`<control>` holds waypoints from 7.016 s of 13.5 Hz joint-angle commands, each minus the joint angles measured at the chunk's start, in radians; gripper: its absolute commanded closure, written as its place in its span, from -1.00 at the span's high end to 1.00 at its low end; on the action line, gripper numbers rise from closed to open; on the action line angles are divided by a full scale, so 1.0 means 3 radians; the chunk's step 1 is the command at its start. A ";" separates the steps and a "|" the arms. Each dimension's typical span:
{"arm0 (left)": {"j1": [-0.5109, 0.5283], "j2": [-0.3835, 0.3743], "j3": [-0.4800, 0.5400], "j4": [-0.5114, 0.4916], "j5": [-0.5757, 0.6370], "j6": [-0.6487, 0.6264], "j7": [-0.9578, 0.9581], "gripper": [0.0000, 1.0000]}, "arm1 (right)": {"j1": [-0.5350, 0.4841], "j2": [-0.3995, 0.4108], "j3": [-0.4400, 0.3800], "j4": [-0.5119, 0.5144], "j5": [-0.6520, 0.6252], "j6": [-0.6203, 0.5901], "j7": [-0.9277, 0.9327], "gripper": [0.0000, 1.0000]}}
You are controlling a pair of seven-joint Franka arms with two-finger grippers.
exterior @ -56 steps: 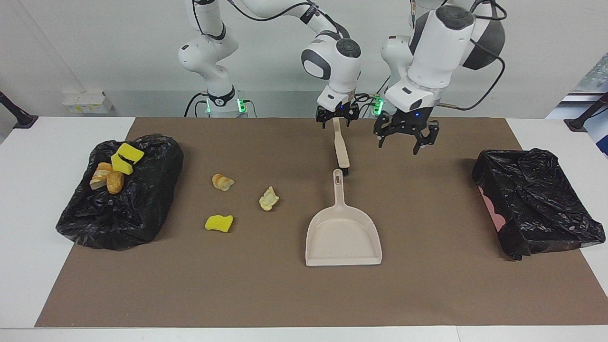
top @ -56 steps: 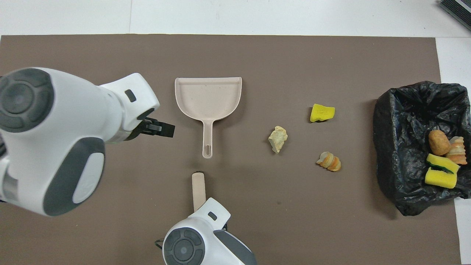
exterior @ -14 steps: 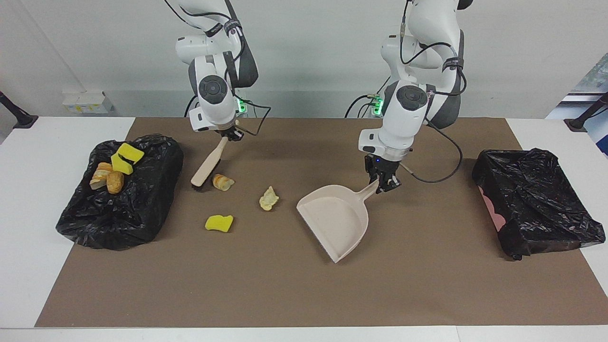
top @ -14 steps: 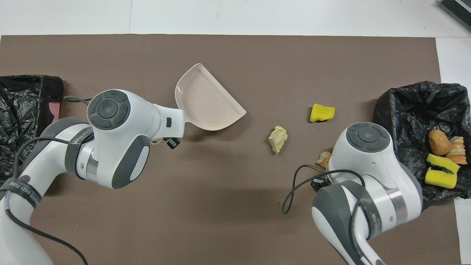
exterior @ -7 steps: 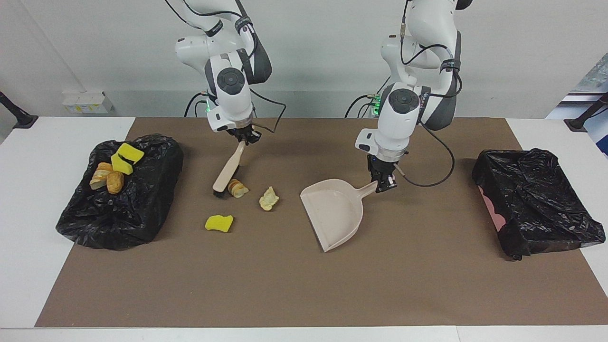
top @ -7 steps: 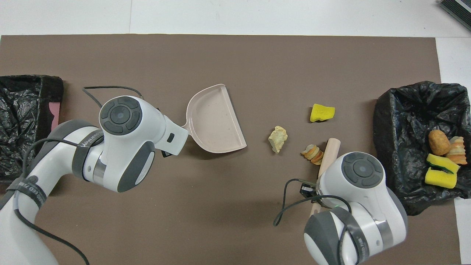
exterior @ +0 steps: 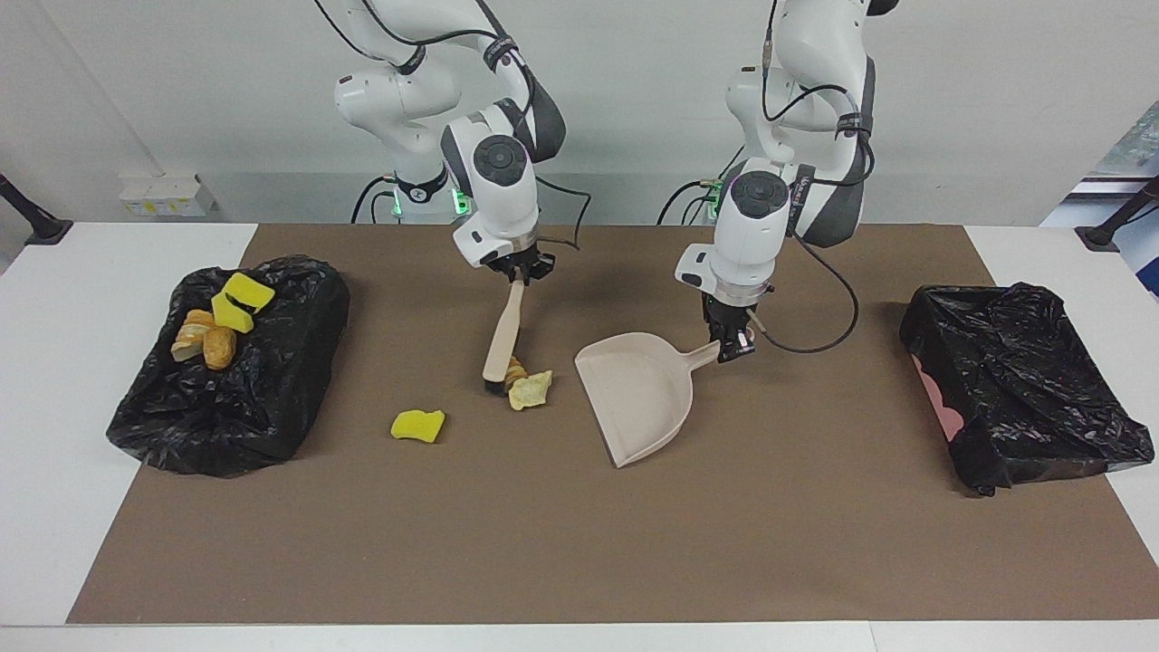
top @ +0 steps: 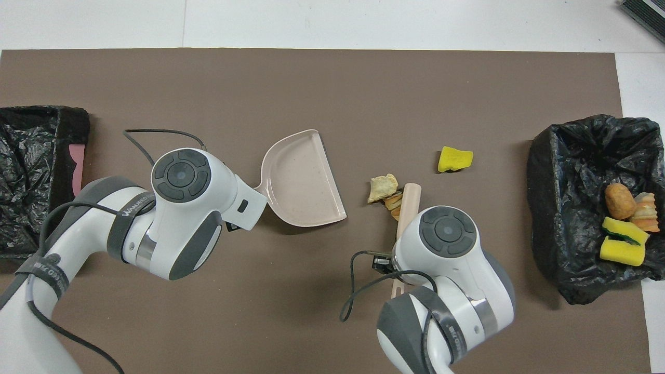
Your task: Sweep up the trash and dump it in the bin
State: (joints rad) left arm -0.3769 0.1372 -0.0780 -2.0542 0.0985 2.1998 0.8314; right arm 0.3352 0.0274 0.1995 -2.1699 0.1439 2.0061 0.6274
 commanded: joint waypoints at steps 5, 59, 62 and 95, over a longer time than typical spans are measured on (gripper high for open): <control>-0.0042 -0.0145 0.0030 -0.0168 0.0086 0.0035 0.0031 -1.00 | 0.0238 0.0333 0.0061 0.0493 0.0579 0.0139 -0.1173 -1.00; 0.0356 -0.0125 0.0030 -0.0096 0.0035 0.0015 0.1017 -1.00 | 0.0078 0.0717 0.0112 0.1067 -0.0239 -0.0352 -0.0738 -1.00; 0.0504 -0.0135 0.0020 -0.0091 -0.0006 -0.0021 0.1272 -1.00 | 0.0237 0.0630 0.0117 0.0975 -0.0224 -0.0347 -0.0436 -1.00; 0.3614 0.0386 0.0127 0.1953 -0.0801 -0.0987 0.3671 -1.00 | 0.0076 0.0134 0.0092 0.1551 -0.0326 -0.1430 -0.0561 1.00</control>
State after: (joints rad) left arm 0.7011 0.1775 -0.0342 -1.5980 -0.2108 1.9155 1.9203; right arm 0.4259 0.0692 0.2162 -1.7540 0.0687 1.6277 0.5346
